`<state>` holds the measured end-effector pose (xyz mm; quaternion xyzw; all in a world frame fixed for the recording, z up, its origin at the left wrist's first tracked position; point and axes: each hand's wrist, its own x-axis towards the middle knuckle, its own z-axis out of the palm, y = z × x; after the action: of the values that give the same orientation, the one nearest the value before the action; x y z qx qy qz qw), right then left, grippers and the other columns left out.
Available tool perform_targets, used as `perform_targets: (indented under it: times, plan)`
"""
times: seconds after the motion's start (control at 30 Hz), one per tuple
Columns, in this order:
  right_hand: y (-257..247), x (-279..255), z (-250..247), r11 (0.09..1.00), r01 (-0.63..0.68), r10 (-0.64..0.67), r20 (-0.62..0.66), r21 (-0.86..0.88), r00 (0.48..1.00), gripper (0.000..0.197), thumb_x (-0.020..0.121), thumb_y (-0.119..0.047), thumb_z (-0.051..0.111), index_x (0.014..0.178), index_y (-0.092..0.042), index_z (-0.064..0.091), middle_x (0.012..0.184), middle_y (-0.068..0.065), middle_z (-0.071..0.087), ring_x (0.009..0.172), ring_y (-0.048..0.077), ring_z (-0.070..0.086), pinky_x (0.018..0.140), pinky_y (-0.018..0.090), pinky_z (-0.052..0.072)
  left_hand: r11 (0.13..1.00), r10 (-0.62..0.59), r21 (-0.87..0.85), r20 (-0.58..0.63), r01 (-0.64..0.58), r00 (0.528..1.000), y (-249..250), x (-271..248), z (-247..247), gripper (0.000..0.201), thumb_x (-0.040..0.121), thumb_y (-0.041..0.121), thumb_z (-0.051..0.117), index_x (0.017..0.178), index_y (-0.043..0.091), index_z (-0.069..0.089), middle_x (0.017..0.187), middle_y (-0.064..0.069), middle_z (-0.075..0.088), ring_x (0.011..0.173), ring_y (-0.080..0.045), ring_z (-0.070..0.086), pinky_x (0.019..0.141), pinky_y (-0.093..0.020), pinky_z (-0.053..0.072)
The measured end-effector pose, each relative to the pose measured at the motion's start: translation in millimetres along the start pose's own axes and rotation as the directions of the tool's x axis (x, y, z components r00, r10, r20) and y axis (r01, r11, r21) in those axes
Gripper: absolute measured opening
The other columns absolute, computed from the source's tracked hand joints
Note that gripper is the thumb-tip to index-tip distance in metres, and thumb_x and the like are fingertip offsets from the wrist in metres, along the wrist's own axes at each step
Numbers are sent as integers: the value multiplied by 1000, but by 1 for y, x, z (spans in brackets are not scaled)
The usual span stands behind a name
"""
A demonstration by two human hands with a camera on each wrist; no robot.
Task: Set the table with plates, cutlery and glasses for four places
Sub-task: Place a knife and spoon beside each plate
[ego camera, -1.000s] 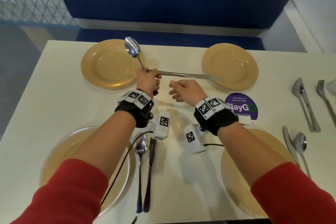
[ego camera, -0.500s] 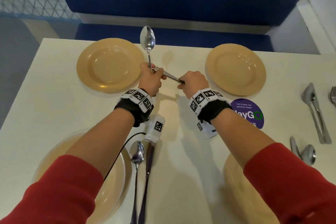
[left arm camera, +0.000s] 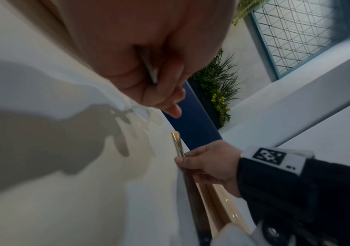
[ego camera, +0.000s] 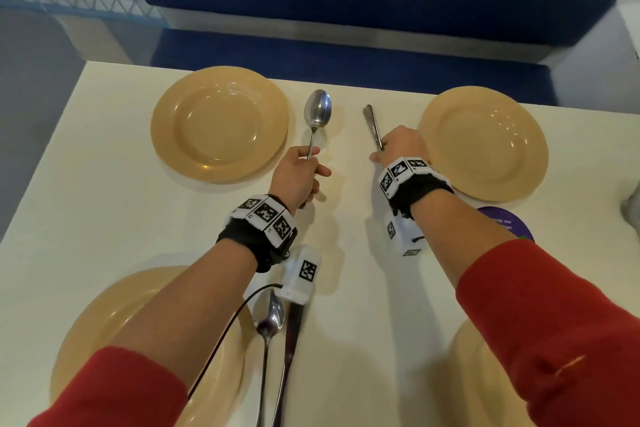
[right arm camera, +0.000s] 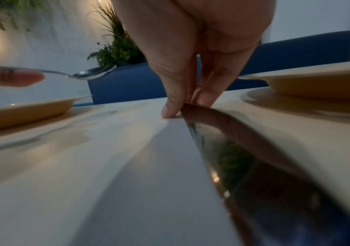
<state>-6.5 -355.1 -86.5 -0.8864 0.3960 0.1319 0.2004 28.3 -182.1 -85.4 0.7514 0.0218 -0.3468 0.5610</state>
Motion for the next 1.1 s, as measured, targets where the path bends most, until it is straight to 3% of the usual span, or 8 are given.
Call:
perform_targets:
  times: [0.2,0.3,0.4,0.5,0.67,0.8,0.9,1.1]
  plan:
    - [-3,-11,1,989,140,-144,-110,-48,983,35,87,-23,64,118,-7,62,113,12,55,102,26,53,82,33,47,992,44,114,14,-45,999,-1,1,-5,28,95,13,43,116,19,59,72,3,56,42,-6,46,36,-16,32]
    - [-15,-27,-1,873,487,-480,-236,-31,845,41,89,-12,59,129,-16,55,127,6,49,121,24,41,98,33,41,974,131,185,17,-131,991,4,2,-9,28,94,10,50,118,10,64,63,1,53,40,-2,48,39,-11,41]
    - [-31,-29,-3,731,626,-662,-60,-270,747,31,93,-18,53,122,-22,63,121,4,59,120,25,42,102,38,34,950,212,226,33,-214,977,12,3,-13,26,89,11,62,114,9,67,67,5,61,47,0,55,44,-11,45]
    - [-33,-29,-8,712,596,-636,19,-372,772,29,98,-23,44,116,-22,67,111,6,64,112,27,46,93,40,41,965,254,81,-47,-250,966,22,1,-17,31,80,8,73,110,7,68,65,2,64,52,-5,60,57,-17,54]
    - [-27,-30,-10,858,491,-512,-166,-152,843,28,97,-28,47,115,-21,67,105,9,67,106,26,51,84,32,41,878,259,-387,-108,-281,960,27,-2,-16,40,79,6,74,113,15,56,83,-5,69,80,-18,67,84,-29,57]
    - [-39,-38,-5,875,483,-482,-114,-14,869,28,91,-34,55,113,-23,69,103,9,68,103,26,55,77,25,31,898,288,-305,-134,-316,948,32,3,-1,5,93,14,59,90,11,62,78,-2,68,67,-5,67,74,-18,56]
    - [-21,-13,-12,927,374,-374,-54,-4,926,34,91,-34,56,119,-17,65,112,11,65,111,27,54,89,31,41,958,171,-204,-163,-202,972,35,41,21,19,94,17,56,76,14,60,72,0,67,56,-4,64,69,-20,57]
    - [6,1,-11,975,194,-193,20,-113,981,32,93,-20,56,121,-6,59,119,14,62,109,30,59,94,39,49,992,50,120,-144,-32,988,15,54,33,14,91,16,61,102,10,59,94,-13,71,73,-23,68,74,-33,60]
